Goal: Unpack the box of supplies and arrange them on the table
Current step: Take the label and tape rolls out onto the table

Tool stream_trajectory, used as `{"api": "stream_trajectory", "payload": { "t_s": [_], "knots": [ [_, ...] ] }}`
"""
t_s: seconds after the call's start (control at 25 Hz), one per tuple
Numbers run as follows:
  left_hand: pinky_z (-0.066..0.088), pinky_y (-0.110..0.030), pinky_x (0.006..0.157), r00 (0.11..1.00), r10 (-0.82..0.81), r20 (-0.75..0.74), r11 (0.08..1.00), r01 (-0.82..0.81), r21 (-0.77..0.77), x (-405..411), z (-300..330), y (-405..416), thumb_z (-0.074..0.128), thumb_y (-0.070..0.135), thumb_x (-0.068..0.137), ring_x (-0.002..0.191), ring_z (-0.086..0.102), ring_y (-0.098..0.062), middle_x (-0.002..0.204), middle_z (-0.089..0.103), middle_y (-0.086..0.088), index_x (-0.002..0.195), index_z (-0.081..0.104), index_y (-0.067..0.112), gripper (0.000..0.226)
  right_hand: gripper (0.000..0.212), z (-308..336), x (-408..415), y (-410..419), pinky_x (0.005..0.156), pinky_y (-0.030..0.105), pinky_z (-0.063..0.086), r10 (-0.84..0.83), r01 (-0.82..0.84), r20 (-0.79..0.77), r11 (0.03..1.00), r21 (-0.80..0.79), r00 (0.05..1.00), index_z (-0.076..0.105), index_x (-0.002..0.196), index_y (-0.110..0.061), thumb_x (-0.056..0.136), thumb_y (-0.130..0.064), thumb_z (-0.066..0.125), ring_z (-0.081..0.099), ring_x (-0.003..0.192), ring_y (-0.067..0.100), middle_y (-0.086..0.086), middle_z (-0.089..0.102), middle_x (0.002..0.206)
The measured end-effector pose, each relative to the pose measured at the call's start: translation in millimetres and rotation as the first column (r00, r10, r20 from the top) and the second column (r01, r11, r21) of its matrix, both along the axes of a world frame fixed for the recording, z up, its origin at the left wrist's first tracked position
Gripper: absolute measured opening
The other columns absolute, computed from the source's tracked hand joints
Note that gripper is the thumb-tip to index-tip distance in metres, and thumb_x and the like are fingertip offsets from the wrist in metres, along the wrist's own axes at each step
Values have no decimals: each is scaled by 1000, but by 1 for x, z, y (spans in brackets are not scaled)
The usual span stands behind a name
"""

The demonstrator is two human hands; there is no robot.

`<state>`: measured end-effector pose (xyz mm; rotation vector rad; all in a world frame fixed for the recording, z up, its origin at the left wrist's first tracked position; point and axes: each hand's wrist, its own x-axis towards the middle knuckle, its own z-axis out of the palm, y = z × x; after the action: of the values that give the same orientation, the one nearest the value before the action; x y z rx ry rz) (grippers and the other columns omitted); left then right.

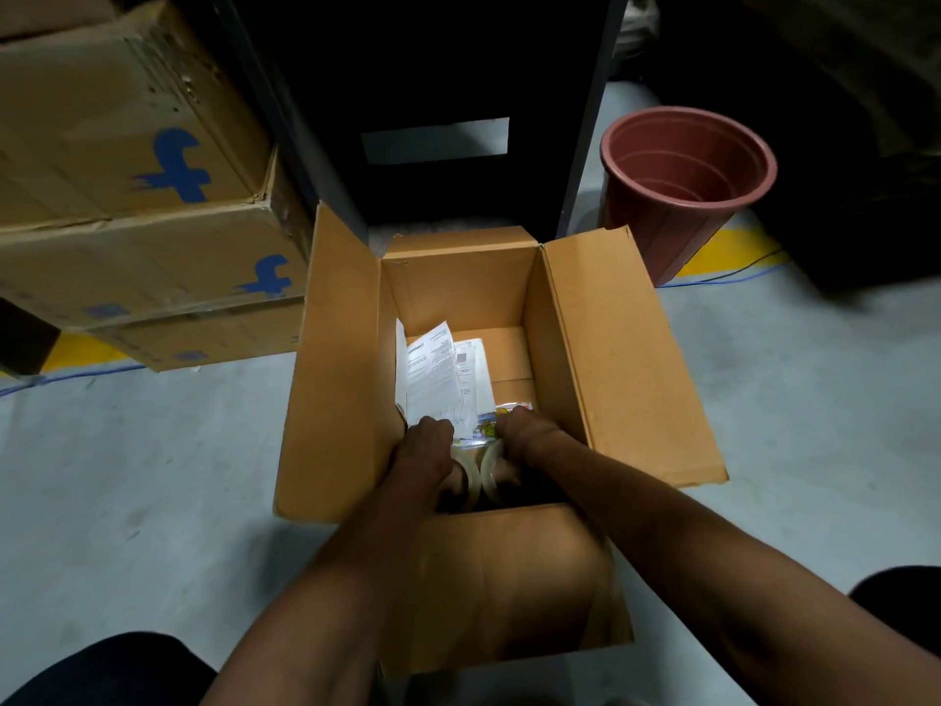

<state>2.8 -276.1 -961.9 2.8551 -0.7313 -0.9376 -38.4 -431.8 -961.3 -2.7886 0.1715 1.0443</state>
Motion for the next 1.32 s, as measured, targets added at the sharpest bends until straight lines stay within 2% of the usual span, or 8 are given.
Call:
{"api": "stream_trajectory", "payload": {
  "t_s": [0.36,0.52,0.72,0.88,1.0,1.12,1.2,1.32],
  "knots": [
    [44,-34,92,963,-238,130,971,234,45,0,11,4,60,13,92,114,55,-29,127,53,-12,121,56,10,30,35,14,-3,5,101,41,49,113,-113,0,992,-59,994,55,133,-4,99,-12,53,56,126,35,19,56,136],
    [49,-31,88,946,-223,234,974,223,27,9,19,13,61,21,93,105,60,-24,114,59,-8,107,63,13,17,30,35,-4,7,97,42,49,183,-174,96,980,-95,978,57,130,-11,101,-16,48,58,122,33,14,59,133],
    [50,-32,85,918,-233,322,972,234,36,19,37,2,68,21,89,104,61,-24,112,61,-7,106,66,13,20,30,71,0,-5,88,36,51,237,-201,207,963,-182,949,56,128,-9,98,-14,57,62,117,30,12,61,129],
    [48,-33,91,936,-37,349,991,80,-109,33,64,2,72,19,82,111,59,-25,119,62,-3,113,67,16,31,51,102,11,-15,87,38,51,235,-174,304,961,-213,923,43,139,-2,93,-10,62,60,115,34,18,54,132],
    [49,-36,85,932,49,360,970,42,-240,36,105,-2,73,16,72,105,61,-28,112,63,-6,107,71,14,35,61,135,15,-28,90,43,51,178,-100,408,974,-204,895,27,147,3,94,-5,56,54,119,40,22,46,139],
    [52,-39,82,940,166,297,923,-43,-382,35,161,5,77,19,70,102,62,-29,108,65,-8,107,72,11,38,61,191,15,-40,92,44,49,93,-28,456,989,-148,885,26,150,-3,95,-4,53,53,121,39,19,44,142],
    [52,-38,81,944,214,251,892,-84,-443,28,205,8,76,30,68,102,62,-29,108,66,-8,111,71,13,46,65,232,10,-43,91,44,50,33,21,482,994,-107,875,29,149,-6,91,-4,57,53,120,37,17,46,141],
    [53,-34,78,941,305,147,888,-225,-402,16,288,6,77,41,62,97,65,-30,103,70,-6,107,75,21,49,67,304,-3,-48,89,43,50,-48,101,502,992,-77,863,33,148,-8,87,-5,61,54,116,36,15,51,136]
  ]
}}
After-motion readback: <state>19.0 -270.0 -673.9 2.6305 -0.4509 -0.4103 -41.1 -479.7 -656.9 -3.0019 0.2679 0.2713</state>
